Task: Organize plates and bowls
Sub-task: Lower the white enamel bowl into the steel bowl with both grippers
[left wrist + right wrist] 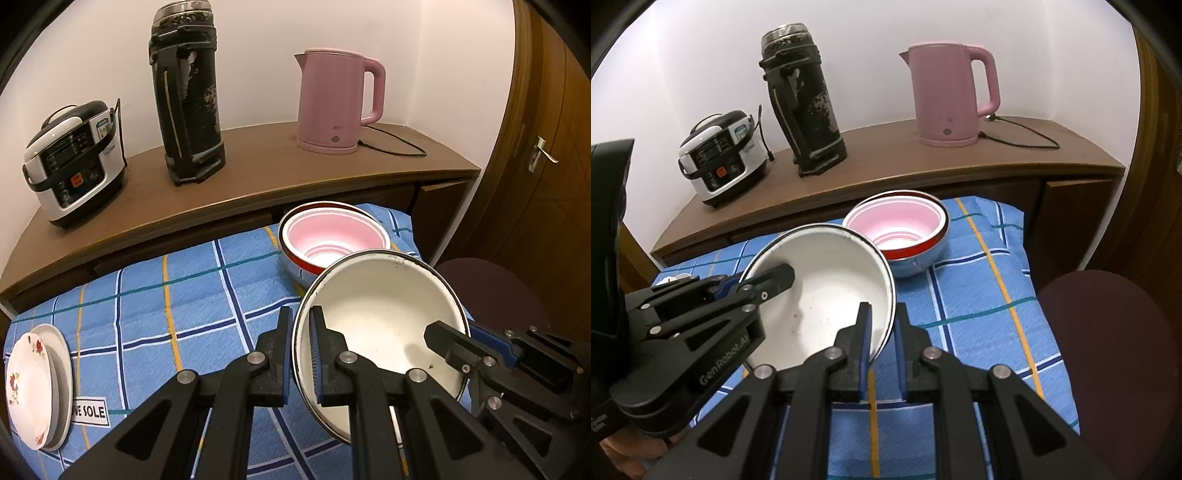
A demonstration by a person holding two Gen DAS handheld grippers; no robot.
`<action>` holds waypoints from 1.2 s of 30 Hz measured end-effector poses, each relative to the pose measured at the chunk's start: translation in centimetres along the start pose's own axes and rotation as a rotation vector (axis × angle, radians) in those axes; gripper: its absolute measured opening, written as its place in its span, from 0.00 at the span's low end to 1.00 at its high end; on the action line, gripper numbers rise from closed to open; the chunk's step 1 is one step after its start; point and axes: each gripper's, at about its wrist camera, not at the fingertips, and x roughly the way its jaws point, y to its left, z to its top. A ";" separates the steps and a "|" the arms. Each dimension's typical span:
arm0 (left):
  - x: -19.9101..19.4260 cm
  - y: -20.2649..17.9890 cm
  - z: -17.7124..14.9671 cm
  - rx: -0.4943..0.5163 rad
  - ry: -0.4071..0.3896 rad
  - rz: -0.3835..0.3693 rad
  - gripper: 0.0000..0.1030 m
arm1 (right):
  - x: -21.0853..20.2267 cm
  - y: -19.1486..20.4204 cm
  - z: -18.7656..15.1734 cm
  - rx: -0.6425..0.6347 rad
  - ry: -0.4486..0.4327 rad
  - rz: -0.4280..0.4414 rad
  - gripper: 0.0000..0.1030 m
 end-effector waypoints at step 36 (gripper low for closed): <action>4.9 -1.3 7.6 -0.032 -0.003 -0.014 0.10 | 3.0 -3.2 7.7 -0.030 -0.039 -0.077 0.11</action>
